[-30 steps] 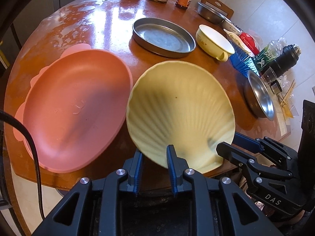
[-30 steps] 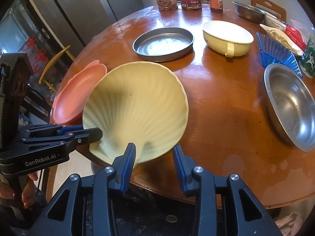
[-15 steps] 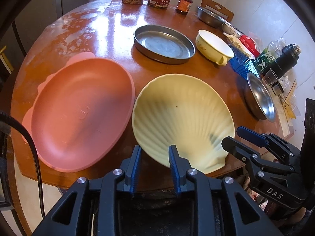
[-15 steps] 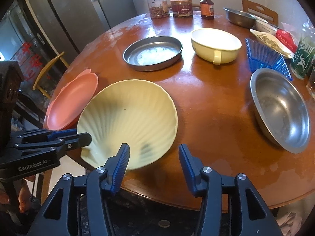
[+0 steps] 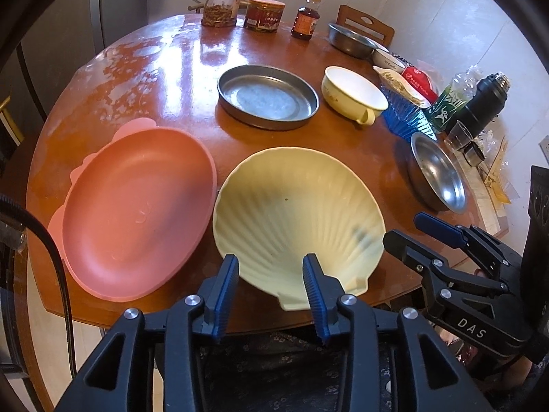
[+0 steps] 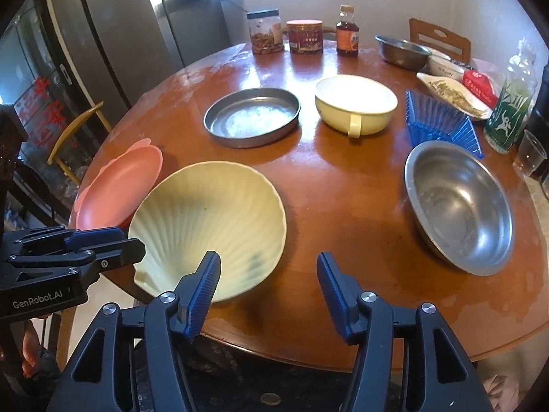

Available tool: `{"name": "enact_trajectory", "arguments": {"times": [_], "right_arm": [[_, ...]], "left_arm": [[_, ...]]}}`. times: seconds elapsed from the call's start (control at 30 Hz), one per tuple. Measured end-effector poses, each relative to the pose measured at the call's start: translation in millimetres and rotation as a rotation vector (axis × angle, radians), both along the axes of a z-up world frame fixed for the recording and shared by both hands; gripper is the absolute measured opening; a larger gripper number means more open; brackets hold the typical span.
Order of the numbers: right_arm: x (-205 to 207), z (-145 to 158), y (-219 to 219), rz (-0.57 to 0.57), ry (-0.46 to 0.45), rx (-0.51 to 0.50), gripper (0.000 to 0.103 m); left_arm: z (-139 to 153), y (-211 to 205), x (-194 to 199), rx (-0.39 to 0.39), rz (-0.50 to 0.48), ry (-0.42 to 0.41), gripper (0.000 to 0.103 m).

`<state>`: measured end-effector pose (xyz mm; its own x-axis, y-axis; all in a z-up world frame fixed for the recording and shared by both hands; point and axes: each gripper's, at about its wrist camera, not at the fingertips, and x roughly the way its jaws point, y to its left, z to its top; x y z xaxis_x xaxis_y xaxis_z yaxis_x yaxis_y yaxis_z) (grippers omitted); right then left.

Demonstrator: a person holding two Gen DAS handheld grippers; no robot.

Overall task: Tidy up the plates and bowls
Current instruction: 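Open the right tool to release the shell plate and withdraw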

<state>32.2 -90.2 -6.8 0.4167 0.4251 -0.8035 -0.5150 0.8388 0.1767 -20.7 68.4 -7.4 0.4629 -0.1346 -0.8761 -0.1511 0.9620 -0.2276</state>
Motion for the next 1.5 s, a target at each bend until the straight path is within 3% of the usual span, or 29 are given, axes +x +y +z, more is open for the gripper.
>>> {"name": "enact_trajectory", "arguments": {"times": [0.3, 0.87, 1.27, 1.5], "right_arm": [[2, 7, -6, -0.007, -0.030, 0.011, 0.063], [10, 26, 0, 0.035, -0.085, 0.052, 0.064], [15, 51, 49, 0.176, -0.163, 0.066, 0.064], [28, 54, 96, 0.305, -0.104, 0.097, 0.065]], "left_arm": [[12, 0, -1, 0.003, 0.010, -0.043, 0.047], [27, 34, -14, 0.023, 0.159, -0.075, 0.048], [23, 70, -31, 0.046, 0.294, -0.081, 0.056], [12, 100, -44, 0.030, 0.374, -0.052, 0.056]]}}
